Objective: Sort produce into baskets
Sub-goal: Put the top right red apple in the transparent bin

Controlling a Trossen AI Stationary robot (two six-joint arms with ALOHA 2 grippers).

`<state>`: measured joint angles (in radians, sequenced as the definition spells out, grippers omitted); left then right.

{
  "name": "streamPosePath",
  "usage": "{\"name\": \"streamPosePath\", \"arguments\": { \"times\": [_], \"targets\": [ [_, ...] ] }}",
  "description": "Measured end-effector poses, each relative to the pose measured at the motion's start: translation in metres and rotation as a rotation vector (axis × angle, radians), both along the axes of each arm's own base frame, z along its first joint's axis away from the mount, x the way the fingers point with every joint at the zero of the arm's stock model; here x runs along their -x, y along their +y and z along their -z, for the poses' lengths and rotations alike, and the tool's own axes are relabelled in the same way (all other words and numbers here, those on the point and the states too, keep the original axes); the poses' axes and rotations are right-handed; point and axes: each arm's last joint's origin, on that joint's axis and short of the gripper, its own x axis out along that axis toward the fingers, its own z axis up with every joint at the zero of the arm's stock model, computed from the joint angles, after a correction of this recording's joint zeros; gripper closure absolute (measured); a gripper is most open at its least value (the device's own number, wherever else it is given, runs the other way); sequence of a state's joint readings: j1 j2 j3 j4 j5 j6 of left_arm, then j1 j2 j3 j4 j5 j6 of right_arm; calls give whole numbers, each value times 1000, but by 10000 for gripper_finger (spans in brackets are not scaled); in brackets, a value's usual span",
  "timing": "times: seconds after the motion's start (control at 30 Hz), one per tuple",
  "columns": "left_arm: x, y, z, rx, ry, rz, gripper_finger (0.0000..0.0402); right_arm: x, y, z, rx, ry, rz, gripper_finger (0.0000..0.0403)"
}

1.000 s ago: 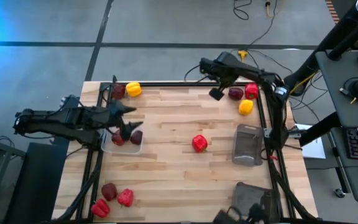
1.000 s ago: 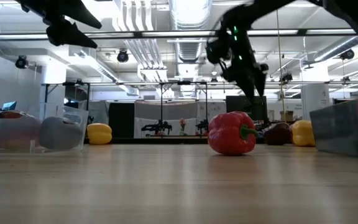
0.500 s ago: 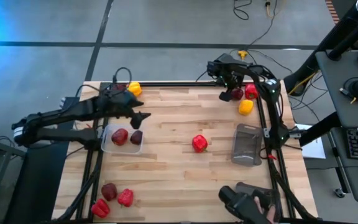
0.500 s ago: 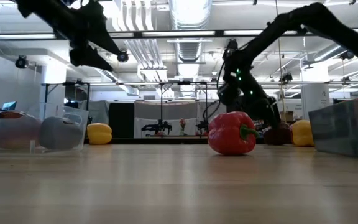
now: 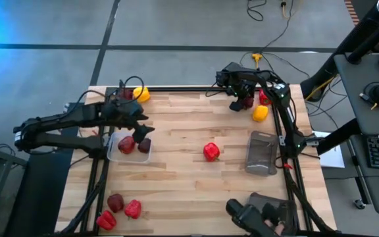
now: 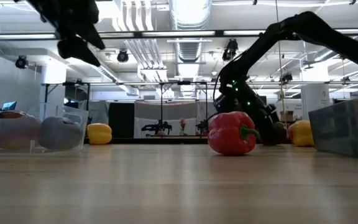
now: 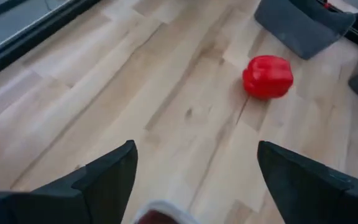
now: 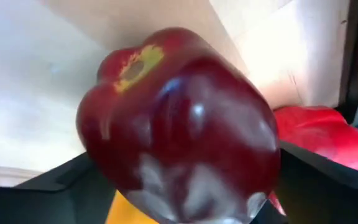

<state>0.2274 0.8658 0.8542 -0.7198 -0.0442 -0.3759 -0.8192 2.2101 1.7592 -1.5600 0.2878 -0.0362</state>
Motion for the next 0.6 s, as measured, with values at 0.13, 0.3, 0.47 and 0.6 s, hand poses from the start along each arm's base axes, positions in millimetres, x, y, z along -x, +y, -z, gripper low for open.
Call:
{"name": "streamPosePath", "arguments": {
  "times": [0.13,0.3,0.47,0.6],
  "targets": [
    [17,-14,-1,57,7,15,108,-11,15,-18,44,-24,-11,104],
    [36,-31,8,92,53,44,115,-41,60,-56,43,-207,-28,104],
    [46,-42,20,90,48,98,115,-83,142,-105,31,-545,-82,104],
    [46,-47,26,57,20,127,116,-110,214,-130,73,-752,-105,104]
  ]
}}
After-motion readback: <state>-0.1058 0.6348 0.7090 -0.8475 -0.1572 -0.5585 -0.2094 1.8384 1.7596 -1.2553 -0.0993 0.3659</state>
